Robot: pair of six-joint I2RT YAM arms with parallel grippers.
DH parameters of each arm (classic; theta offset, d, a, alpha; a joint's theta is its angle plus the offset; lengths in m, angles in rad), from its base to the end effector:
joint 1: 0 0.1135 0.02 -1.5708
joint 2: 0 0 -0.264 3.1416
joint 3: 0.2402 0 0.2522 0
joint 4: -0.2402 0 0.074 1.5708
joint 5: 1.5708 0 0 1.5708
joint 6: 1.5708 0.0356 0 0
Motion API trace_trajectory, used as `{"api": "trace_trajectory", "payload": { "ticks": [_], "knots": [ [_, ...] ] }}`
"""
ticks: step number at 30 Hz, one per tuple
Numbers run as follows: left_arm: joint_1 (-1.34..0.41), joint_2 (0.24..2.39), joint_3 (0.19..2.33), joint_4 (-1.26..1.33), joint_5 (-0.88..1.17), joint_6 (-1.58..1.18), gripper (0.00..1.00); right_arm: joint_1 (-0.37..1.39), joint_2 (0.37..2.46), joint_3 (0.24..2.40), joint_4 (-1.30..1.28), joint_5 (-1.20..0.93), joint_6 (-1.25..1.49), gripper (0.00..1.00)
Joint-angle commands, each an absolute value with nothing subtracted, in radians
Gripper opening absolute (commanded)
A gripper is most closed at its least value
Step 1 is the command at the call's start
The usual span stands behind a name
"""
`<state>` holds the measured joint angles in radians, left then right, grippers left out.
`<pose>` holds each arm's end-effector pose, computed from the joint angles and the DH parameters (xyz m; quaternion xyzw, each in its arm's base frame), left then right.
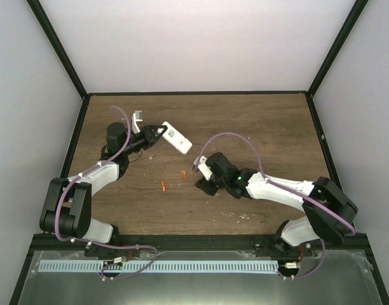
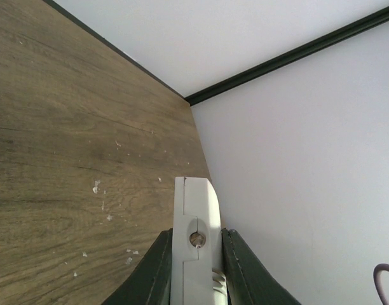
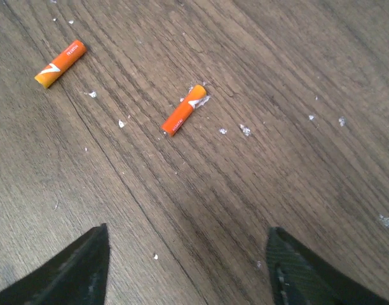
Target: Load the batteries into the remote control
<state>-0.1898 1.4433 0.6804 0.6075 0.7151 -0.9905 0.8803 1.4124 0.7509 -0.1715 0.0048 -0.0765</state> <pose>0.2947 -0.0804 0.2338 -0.0679 0.7442 -0.5598 0.3580 0.1799 0.2175 0.1900 -0.4286 0.8284 0.1390 0.3327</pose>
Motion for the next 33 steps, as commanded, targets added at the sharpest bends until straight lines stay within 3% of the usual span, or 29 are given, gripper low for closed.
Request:
{"api": "trace_trajectory", "payload": {
  "ticks": [1, 6, 19, 26, 33],
  "knots": [
    [-0.192, 1.426, 0.692, 0.637, 0.713, -0.972, 0.0, 0.884, 1.346, 0.746, -0.148, 0.041, -0.069, 0.67],
    [-0.192, 1.425, 0.678, 0.636, 0.765, -0.965, 0.0, 0.883, 1.295, 0.764, -0.085, 0.061, -0.071, 0.86],
    [-0.248, 1.343, 0.569, 0.638, 0.788, -0.968, 0.0, 0.883, 1.423, 0.897, -0.074, 0.032, -0.108, 0.94],
    [-0.277, 1.34, 0.571, 0.639, 0.792, -0.968, 0.0, 0.882, 1.435, 0.914, -0.074, 0.019, -0.123, 0.94],
    [-0.284, 1.347, 0.573, 0.648, 0.798, -0.973, 0.0, 0.882, 1.433, 0.902, -0.075, 0.015, -0.13, 0.8]
  ]
}}
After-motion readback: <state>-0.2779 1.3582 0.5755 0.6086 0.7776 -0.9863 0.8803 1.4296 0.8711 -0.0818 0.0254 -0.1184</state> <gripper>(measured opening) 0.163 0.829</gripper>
